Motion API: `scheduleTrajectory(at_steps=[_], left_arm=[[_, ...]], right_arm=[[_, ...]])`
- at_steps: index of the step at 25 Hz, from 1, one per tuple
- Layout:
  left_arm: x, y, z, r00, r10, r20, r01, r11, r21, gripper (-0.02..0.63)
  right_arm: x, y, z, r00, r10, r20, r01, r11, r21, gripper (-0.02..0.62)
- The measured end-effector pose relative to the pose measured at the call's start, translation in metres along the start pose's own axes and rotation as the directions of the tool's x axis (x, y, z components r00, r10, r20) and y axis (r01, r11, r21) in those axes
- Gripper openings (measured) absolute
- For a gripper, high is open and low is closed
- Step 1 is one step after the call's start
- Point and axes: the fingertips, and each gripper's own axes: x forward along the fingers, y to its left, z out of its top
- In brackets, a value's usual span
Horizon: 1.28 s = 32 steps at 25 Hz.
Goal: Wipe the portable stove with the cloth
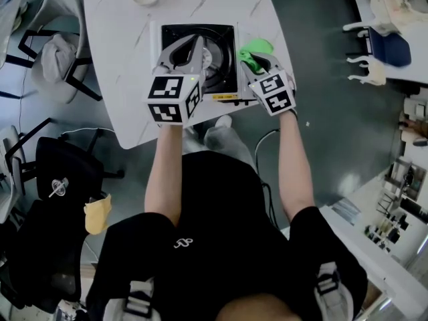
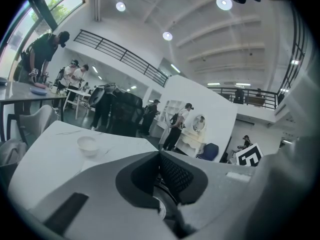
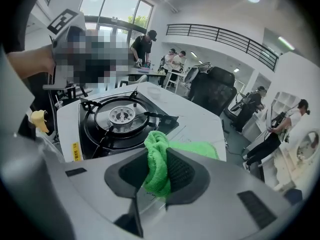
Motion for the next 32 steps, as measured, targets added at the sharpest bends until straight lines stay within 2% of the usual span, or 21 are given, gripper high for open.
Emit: scheduleTrajectory(at_steps=[8,19,26,32], left_arm=[[0.004,-0.016,-0.005,0.999,-0.032,-0.034,0.031,0.999,-0.031,-0.002],[-0.009,-0.047,-0.031,0.995,-0.044,-0.088,0.045,0.999,0.001,-0.002],[-0.053,-0.049,-0.045,0.996,0.052,-0.071,-0.050,0.998,0.026,-0.002],[-0.104,-0.054,-0.058,0.991,0.130,-0.041,-0.130,0.992,0.002,-0.002]], right_arm=[[-0.017,0.014,-0.013,1.000,-0.001,0.016,0.000,0.998,0.059,0.080],[-0.039,0.042,-0.030,0.999,-0.015,0.046,0.010,0.995,0.104,0.080],[-0.058,0.066,-0.045,0.998,-0.015,0.066,0.007,0.992,0.130,0.080],[-0.073,0.080,-0.052,0.994,0.008,0.108,-0.027,0.985,0.171,0.080]])
